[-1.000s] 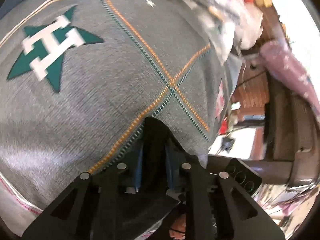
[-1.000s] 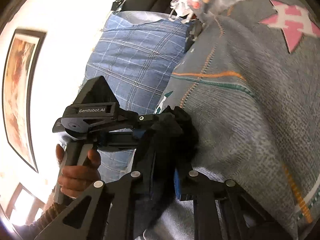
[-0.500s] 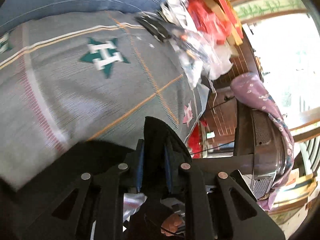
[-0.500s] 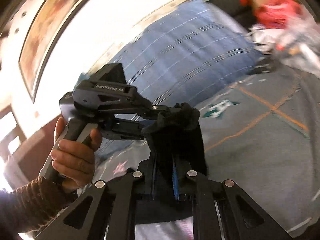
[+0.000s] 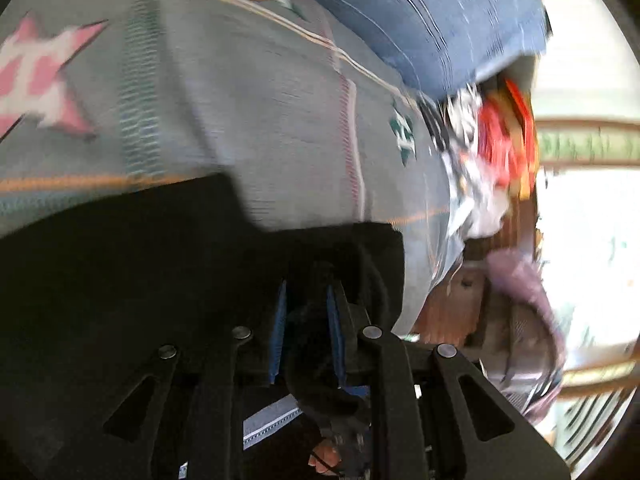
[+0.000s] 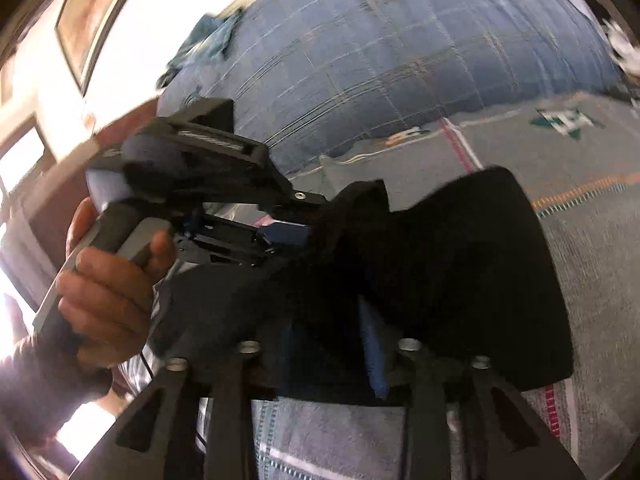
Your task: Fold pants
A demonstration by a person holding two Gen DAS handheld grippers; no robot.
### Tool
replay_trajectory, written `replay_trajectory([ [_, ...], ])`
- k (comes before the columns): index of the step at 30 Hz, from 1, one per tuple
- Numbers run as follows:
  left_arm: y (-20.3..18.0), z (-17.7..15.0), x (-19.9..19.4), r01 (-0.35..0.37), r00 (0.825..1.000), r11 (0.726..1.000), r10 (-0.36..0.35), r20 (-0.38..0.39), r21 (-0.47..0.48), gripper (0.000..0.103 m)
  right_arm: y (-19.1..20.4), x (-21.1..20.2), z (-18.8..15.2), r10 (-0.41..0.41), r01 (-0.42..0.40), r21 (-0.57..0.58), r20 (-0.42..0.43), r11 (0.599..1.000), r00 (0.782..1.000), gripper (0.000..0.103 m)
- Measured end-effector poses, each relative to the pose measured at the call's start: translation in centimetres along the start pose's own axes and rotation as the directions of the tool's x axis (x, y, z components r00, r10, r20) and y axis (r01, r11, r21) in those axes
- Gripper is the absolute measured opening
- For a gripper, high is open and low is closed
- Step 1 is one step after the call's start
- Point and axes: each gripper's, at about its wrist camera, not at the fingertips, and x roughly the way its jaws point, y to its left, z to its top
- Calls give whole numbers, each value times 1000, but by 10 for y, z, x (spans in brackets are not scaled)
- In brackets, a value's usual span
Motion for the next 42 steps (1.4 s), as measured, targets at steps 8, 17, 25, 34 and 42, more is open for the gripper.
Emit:
replay_trajectory([
  [8,0,-20,-29,8,996,1000,-9,87,16,31,2,-65,11,15,-16,16,94,1000,996,64],
  [17,-30,-52,-22,42,990,993,-56,130,111,67,-93,-87,-5,90,-154,471,157,869,984,66],
  [25,-55,-46,11,-159,983,971,140,117,181,65,-115,-44,-23,220,-251,664,131,705,967,66],
  [34,-24,-58,-6,-174,977,983,165,135,58,9,-110,-11,-18,282,-271,699,102,661,954,10],
  [42,3,-78,-59,-167,950,985,170,260,-34,9,-57,7,1,412,-361,594,54,719,909,10],
])
